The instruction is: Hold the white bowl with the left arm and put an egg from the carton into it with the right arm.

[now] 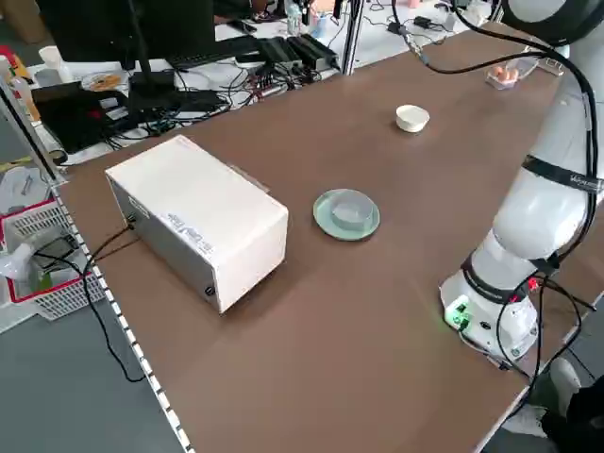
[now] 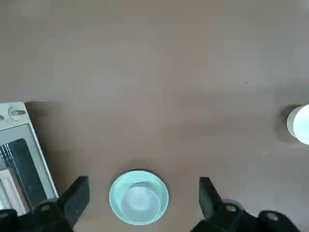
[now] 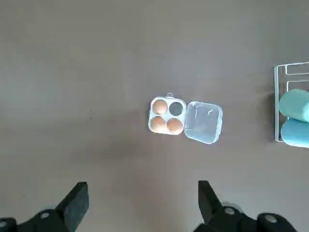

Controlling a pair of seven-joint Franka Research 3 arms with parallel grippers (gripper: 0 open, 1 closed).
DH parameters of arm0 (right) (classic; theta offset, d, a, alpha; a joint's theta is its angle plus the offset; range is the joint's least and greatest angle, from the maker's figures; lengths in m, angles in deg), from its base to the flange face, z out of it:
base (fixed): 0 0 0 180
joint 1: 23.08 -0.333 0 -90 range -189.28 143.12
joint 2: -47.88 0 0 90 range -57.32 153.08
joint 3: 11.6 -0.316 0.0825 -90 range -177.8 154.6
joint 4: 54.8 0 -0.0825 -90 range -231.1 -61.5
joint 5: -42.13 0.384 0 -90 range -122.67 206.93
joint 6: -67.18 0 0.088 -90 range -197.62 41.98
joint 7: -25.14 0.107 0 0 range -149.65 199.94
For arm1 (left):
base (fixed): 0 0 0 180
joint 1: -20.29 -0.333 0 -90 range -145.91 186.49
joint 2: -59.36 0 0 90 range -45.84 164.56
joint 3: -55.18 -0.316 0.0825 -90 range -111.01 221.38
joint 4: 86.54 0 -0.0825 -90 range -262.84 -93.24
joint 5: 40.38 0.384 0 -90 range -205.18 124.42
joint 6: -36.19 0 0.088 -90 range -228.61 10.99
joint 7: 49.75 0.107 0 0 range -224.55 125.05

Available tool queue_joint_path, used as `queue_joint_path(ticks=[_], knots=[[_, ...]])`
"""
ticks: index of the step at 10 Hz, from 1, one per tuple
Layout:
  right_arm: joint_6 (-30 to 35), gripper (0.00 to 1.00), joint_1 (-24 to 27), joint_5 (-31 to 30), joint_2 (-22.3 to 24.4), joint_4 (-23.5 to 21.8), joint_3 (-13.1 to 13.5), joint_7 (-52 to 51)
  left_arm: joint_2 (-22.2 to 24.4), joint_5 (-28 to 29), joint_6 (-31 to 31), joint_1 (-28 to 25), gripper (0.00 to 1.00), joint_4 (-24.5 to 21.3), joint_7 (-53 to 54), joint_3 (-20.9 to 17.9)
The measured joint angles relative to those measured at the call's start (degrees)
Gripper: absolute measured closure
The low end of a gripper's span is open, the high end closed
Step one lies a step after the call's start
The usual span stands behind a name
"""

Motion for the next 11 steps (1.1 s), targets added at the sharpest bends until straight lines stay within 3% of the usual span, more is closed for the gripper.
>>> queue_joint_path(ticks=[5,9,11], knots=[[0.0,0.00,0.0,0.0,0.0,-0.4,0.0,0.0,0.2,-1.5,4.3,0.1,0.00,0.1,0.0,1.5],[-2.5,0.00,0.1,0.0,-1.8,-1.3,0.1,0.3,-1.0,-11.9,4.7,-0.5,0.00,-0.5,8.3,1.7],[-7.2,0.00,0.3,0.0,-7.0,-2.4,0.2,0.4,-5.1,-18.8,3.6,-2.1,0.00,-0.7,14.8,1.4]])
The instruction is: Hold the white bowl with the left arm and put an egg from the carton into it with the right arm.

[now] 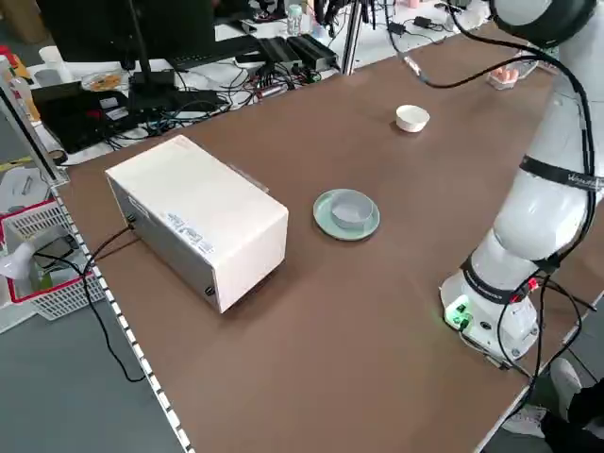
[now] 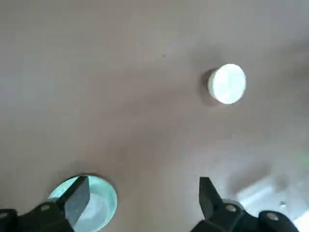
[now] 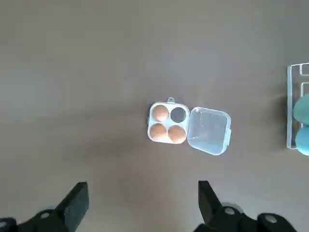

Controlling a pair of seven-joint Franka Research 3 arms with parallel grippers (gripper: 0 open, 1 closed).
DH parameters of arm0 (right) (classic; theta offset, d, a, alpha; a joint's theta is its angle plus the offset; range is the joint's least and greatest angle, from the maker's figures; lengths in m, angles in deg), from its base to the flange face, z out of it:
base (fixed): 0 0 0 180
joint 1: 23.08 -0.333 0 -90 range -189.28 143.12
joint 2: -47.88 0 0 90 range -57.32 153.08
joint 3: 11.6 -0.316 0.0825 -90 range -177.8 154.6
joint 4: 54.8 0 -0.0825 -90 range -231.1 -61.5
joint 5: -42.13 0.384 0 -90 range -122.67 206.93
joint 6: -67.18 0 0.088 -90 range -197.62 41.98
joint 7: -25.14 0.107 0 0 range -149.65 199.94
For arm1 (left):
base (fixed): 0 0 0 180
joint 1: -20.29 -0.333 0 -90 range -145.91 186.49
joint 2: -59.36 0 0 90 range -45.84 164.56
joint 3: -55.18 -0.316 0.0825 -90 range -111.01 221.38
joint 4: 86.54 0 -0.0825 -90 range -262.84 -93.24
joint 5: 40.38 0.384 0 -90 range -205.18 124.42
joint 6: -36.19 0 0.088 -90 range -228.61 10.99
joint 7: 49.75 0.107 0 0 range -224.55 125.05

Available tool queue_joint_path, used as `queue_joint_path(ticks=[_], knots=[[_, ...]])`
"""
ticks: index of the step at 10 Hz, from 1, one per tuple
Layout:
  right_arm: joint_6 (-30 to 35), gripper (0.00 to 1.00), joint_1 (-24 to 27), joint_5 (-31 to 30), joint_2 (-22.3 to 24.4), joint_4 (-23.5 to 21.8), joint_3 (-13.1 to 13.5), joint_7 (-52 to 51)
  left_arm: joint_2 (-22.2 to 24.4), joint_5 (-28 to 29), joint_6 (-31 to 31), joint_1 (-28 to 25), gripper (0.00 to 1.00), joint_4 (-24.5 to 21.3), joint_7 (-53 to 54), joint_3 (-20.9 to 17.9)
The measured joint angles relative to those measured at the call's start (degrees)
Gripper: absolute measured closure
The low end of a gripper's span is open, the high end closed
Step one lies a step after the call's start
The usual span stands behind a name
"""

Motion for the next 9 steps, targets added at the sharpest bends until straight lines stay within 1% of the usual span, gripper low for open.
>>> queue_joint_path(ticks=[2,4,6,7,9], knots=[[-7.1,0.00,0.6,0.2,-7.8,-0.7,0.1,0.0,-2.4,-1.3,-3.8,0.5,0.00,0.1,7.8,0.6],[-12.8,0.00,0.9,0.2,-14.1,-0.6,0.1,0.0,-3.4,-2.0,-7.9,1.4,0.00,0.1,18.5,2.3],[-14.1,0.00,2.4,0.2,-17.2,-0.7,-0.4,0.0,-5.5,-4.7,-11.1,3.1,0.00,0.0,24.4,3.1],[-14.5,0.00,4.4,0.2,-17.7,-1.2,-1.7,0.0,-6.9,-6.2,-11.6,3.3,0.00,0.0,27.4,3.5],[-18.4,0.00,7.4,0.2,-17.9,-4.7,-4.6,0.0,-10.0,-10.0,-12.9,3.5,0.00,0.0,37.5,3.6]])
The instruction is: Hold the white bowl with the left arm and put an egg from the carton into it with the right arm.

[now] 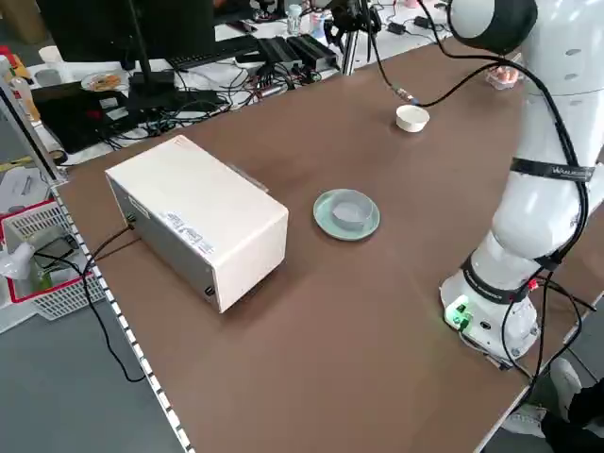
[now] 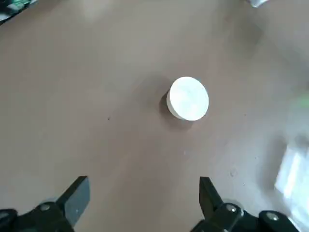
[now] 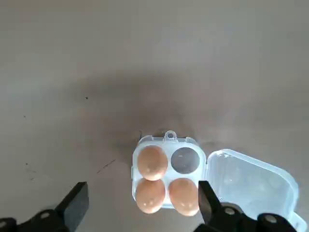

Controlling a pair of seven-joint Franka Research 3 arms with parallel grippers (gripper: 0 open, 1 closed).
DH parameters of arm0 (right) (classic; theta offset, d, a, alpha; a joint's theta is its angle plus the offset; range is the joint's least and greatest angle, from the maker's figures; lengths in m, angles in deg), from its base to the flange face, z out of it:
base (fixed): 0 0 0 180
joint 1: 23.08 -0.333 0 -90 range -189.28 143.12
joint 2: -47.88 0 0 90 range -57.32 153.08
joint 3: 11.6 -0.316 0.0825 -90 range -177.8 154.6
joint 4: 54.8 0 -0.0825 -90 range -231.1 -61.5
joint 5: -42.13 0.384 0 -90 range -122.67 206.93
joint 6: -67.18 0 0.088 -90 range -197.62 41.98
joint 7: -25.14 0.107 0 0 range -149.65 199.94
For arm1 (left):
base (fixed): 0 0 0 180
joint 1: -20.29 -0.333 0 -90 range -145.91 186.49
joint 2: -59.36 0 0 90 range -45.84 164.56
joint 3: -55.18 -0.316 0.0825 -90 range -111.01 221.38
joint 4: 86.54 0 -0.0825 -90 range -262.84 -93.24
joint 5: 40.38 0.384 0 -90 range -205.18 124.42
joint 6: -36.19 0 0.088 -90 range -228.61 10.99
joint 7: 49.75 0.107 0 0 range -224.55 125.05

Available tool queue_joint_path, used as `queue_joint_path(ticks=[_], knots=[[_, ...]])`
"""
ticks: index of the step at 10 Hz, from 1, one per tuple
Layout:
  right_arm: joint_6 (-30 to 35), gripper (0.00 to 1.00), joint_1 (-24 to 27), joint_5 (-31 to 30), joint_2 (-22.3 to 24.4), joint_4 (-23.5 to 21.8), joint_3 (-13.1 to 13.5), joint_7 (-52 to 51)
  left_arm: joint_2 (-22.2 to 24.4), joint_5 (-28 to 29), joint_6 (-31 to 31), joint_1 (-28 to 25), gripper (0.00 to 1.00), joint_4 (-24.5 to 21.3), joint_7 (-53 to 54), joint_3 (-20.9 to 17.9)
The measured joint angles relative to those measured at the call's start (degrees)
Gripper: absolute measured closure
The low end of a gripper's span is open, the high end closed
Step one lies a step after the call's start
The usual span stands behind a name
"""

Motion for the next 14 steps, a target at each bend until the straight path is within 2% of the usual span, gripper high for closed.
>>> queue_joint_path(ticks=[2,4,7,9,11,12,14], knots=[[-4.1,0.00,0.3,0.0,-0.1,-3.5,-0.6,0.0,-3.3,-5.7,-4.5,0.7,0.00,-1.0,15.6,0.1],[-7.7,0.00,0.6,0.0,-0.1,-5.9,-0.7,0.0,-6.5,-10.7,-9.0,2.1,0.00,-3.3,26.4,0.2],[-14.4,0.00,2.0,0.0,-0.3,-10.0,-0.7,-0.1,-12.4,-17.5,-11.4,4.1,0.00,-5.1,41.9,0.2],[-15.6,0.00,2.0,0.0,-0.5,-11.5,-0.8,-0.1,-17.4,-23.1,-15.9,4.8,0.00,-5.5,53.6,0.3],[-15.6,0.00,2.0,0.0,-0.5,-12.2,-1.2,-0.1,-22.6,-30.9,-16.4,5.4,0.00,-5.7,61.4,0.3],[-15.7,0.00,2.0,0.0,-0.5,-12.5,-1.2,-0.1,-24.9,-32.4,-16.5,6.4,0.00,-5.7,64.7,0.4],[-17.4,0.00,2.0,0.0,-0.5,-13.2,-1.2,-0.1,-26.5,-34.0,-17.0,9.0,0.00,-5.6,69.4,0.5]])
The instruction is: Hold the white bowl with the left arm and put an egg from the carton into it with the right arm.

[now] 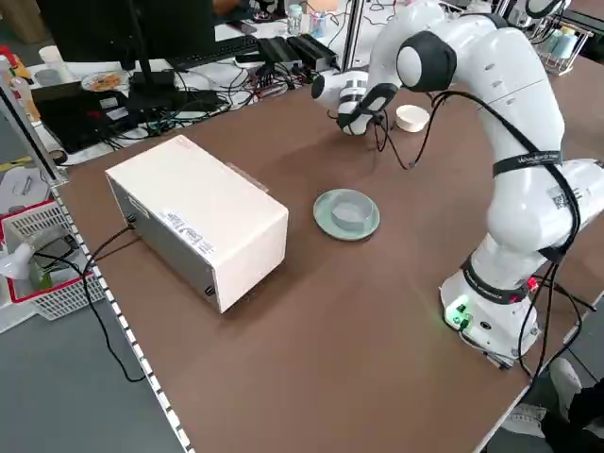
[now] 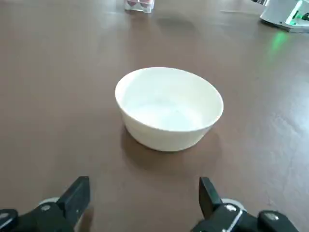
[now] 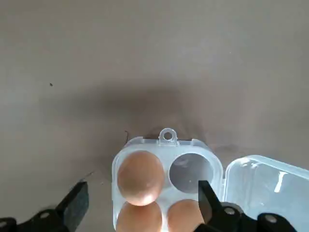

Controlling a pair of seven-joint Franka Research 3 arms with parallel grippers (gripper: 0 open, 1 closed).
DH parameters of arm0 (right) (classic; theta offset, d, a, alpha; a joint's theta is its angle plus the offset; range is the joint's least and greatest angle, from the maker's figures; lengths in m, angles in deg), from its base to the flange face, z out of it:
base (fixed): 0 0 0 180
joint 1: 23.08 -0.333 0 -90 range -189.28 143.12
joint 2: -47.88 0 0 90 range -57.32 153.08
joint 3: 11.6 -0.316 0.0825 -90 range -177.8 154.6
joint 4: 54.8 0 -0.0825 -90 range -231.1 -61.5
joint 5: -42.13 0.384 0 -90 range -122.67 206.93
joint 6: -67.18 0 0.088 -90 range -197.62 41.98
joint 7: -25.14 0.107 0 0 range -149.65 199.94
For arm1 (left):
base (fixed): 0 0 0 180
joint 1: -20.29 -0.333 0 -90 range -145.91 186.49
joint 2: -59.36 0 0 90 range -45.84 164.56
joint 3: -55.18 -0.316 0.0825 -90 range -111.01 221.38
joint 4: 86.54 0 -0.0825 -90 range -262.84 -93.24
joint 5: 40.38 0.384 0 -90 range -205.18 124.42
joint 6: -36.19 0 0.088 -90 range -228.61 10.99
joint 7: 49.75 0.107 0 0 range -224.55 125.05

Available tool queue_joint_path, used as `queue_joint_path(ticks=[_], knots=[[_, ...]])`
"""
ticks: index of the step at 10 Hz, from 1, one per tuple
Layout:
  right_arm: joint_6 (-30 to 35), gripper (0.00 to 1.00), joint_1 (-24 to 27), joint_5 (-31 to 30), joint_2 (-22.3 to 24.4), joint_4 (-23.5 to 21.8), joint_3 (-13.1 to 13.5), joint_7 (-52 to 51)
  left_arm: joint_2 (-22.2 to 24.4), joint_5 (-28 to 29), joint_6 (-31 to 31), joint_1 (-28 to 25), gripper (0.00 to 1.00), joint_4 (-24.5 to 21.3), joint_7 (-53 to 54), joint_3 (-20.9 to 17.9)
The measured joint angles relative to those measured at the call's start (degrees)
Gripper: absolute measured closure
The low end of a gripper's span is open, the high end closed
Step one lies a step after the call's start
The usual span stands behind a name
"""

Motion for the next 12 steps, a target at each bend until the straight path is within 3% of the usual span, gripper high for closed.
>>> queue_joint_path(ticks=[7,12], knots=[[-5.4,0.00,-0.4,0.0,0.0,-3.8,-0.4,0.0,0.2,-4.3,-0.9,3.6,0.01,0.5,3.8,0.1],[-5.3,0.04,-0.4,0.0,0.0,-4.4,-0.4,0.0,0.2,-5.4,-0.9,3.8,0.00,-1.2,3.9,0.1]])
